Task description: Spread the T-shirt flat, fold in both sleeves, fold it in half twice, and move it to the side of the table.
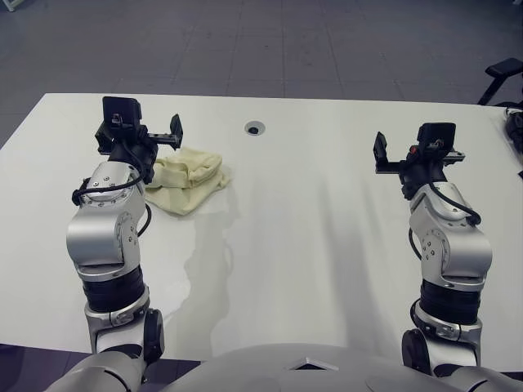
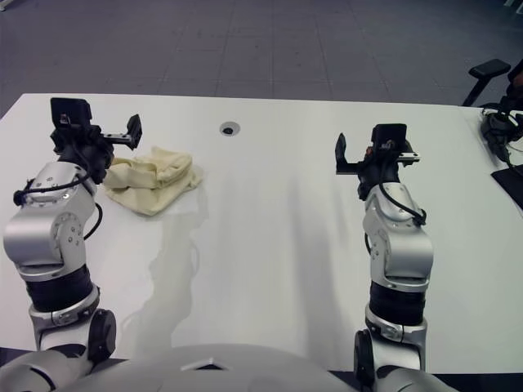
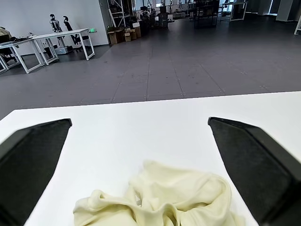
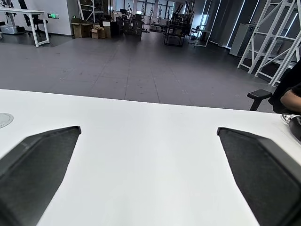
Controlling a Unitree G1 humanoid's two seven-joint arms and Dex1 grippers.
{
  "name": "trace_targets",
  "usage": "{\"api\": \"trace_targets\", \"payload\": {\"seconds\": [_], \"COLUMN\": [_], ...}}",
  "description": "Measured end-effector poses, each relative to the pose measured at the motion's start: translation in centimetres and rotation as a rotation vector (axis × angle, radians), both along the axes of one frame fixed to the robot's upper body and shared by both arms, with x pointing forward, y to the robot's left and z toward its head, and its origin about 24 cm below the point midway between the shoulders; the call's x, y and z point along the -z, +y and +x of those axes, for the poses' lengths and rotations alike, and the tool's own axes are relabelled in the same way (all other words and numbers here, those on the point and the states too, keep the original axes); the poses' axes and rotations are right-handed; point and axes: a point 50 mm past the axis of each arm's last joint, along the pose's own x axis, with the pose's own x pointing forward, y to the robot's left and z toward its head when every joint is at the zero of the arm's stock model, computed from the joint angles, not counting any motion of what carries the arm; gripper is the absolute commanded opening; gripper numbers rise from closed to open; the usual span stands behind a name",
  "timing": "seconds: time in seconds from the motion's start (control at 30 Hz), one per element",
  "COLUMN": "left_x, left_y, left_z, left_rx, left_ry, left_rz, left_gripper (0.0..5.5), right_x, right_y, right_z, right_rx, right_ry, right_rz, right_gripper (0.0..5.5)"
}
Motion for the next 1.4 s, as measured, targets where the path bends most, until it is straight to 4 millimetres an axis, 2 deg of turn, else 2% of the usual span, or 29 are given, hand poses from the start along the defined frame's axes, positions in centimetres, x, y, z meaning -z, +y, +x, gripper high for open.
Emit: {"api": "trace_targets", "payload": {"seconds": [0.6, 0.83, 1.4], "left_x": [-0.10, -0.20, -0.15], "left_y": [0.07, 0.34, 0.43], "left_z": [0.11, 0.16, 0.25], "left_rx": [0.002, -0.004, -0.015], "left_ry": [-0.003, -0.003, -0.005], "left_rz": [0.014, 0.027, 0.027], "left_gripper": [5.39, 5.39, 5.39], "right_x": [-0.01, -0.13, -0.03], "right_y": [-0.17, 0.32, 0.12], "right_z": [0.04, 0.16, 0.27], "right_rx": [0.037, -0.004, -0.004], "right_ry": [-0.016, -0.032, -0.019], "right_rz": [-0.023, 0.001, -0.002], "right_gripper": [5.40, 5.40, 5.40]}}
